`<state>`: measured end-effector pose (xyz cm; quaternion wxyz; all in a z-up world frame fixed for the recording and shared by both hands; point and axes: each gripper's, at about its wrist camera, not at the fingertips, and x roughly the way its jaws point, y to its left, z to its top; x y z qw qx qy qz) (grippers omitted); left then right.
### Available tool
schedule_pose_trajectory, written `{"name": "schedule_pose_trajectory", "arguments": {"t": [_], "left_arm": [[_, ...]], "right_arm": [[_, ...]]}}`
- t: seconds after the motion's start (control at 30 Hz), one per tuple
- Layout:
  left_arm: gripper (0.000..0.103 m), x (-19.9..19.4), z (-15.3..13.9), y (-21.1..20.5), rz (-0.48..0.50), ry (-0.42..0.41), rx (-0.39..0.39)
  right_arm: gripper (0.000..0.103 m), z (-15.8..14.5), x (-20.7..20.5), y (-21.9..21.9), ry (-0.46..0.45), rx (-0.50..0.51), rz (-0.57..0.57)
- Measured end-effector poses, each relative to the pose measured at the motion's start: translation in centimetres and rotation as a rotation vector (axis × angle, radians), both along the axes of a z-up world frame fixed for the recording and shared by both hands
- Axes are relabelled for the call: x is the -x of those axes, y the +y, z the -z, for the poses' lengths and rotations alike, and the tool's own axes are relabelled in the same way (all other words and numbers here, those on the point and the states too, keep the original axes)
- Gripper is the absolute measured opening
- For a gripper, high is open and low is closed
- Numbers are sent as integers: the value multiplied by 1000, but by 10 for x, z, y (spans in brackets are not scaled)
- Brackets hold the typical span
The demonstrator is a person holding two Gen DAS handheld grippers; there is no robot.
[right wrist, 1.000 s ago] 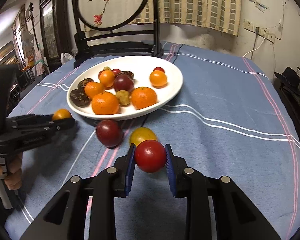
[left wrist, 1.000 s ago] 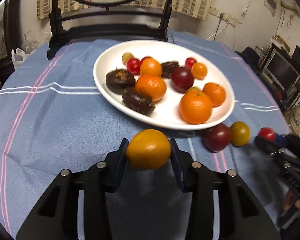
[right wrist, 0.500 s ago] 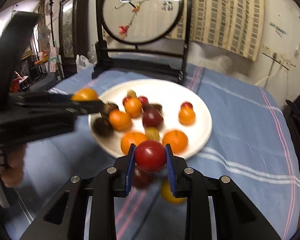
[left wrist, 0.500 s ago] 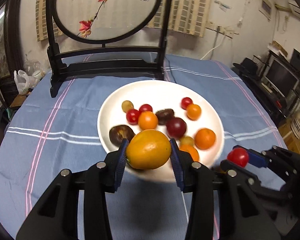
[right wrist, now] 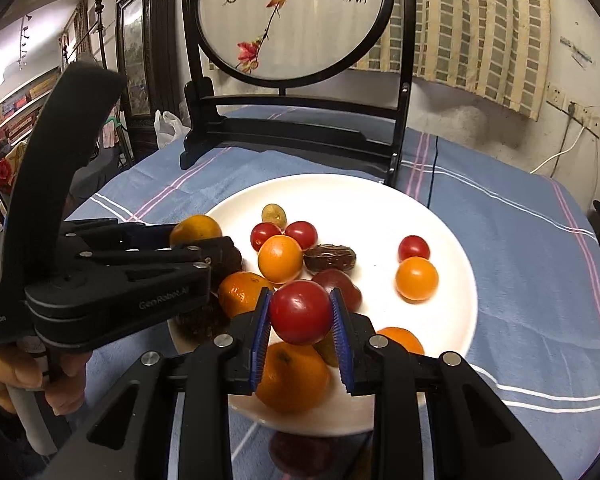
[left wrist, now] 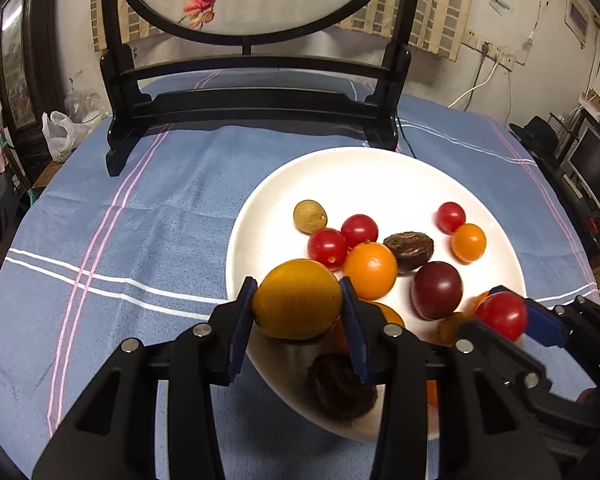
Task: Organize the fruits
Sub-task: 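Carry both fruits onto the white plate and open both grippers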
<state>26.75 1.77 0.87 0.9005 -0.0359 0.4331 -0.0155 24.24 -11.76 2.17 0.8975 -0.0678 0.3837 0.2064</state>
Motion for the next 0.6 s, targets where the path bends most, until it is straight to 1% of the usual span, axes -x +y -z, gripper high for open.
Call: {"name": "schedule_pose_trajectory", "arguments": {"t": [0.03,0.07,0.1,0.13,0.2,0.3,0.37,0.4,0.5,0.6], "left_arm": [[41,-1,1,-1,2,3,4],[45,-2,1,-1,1,5,10],[51,-1,0,-1,-1,1,22],[59,1,-3,0,-6,-12,29],[60,11,-12,-2,-1,-56,35],[61,22,-21,-7,15,-80,22],[66,31,-27,-10,19,-88,32],[66,34,-29,-12,22,-92,34],[68,49,-35,-22,39,-106,17],[71,65,-38,-31,56,-116,18]], "right_arm": [[32,1,-1,0,2,-7,3],[44,2,-2,0,9,-20,5],[54,2,-2,-2,14,-49,14],[55,1,-1,-4,13,-62,17],[56,-2,3,-10,10,-81,19],[59,-8,11,-24,2,-95,38],[62,-12,17,-37,5,-114,52],[64,-14,22,-44,4,-121,62],[65,-18,36,-63,-2,-112,76],[65,-18,49,-82,-1,-94,107]]}}
